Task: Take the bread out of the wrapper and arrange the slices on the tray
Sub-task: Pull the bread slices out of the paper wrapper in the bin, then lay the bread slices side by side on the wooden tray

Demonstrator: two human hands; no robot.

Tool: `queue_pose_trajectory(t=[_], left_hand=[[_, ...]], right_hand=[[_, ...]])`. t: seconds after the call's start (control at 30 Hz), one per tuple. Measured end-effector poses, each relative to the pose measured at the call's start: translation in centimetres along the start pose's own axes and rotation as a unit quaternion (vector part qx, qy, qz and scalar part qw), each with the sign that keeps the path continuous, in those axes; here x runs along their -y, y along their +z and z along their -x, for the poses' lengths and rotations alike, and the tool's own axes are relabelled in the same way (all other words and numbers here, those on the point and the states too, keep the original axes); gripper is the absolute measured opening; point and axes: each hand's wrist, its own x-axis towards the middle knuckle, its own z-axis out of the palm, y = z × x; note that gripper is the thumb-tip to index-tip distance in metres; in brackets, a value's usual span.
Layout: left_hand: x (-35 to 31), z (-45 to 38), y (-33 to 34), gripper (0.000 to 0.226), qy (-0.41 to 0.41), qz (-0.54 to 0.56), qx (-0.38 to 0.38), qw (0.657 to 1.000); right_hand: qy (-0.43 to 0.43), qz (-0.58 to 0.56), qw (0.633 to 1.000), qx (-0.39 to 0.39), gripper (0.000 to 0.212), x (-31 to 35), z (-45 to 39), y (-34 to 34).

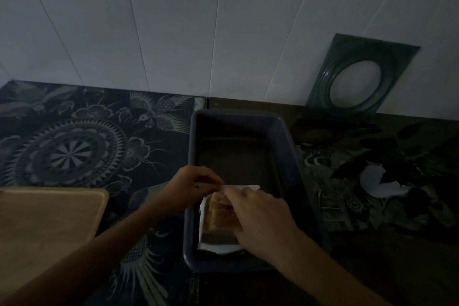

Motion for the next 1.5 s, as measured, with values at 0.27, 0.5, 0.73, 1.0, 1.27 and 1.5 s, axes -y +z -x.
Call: queue_pose_trajectory(t=[0.27, 0.5, 0.73, 1.0, 1.27, 1.5], left_hand=[[-0.4, 0.1, -0.5, 0.018, -0.014, -0.008, 0.023, 1.000], [-1.6, 0.8, -1.7, 0.020, -0.014, -0.038, 0.060, 0.997], [-3.5, 1.9, -3.3, 0.053, 0.000, -0.069, 0.088, 0.994], [-6.8, 3.6, -3.7, 0.114, 0.065, 0.107, 0.185, 0.975], [-7.8, 5.4, -1.0, 0.087, 0.024, 0.325, 0.125, 0.937], [-7.6, 7.2, 0.5, 0.063, -0.090, 0.421, 0.108, 0.896]], right_hand=[[0.012, -0.026, 1.000, -0.002, 0.038, -1.2, 1.6, -5.9], [0.023, -0.099, 0.995, -0.024, 0.042, -2.9, 3.1, -8.9], [0.018, -0.163, 0.984, -0.064, 0.042, -4.1, 4.6, -10.2], [0.053, -0.346, 0.935, -0.065, 0.056, -4.9, 5.0, -9.8], [0.077, -0.511, 0.854, -0.059, 0.049, -4.4, 5.0, -7.7], [0.089, -0.595, 0.799, -0.021, 0.054, -4.9, 4.9, -5.6]])
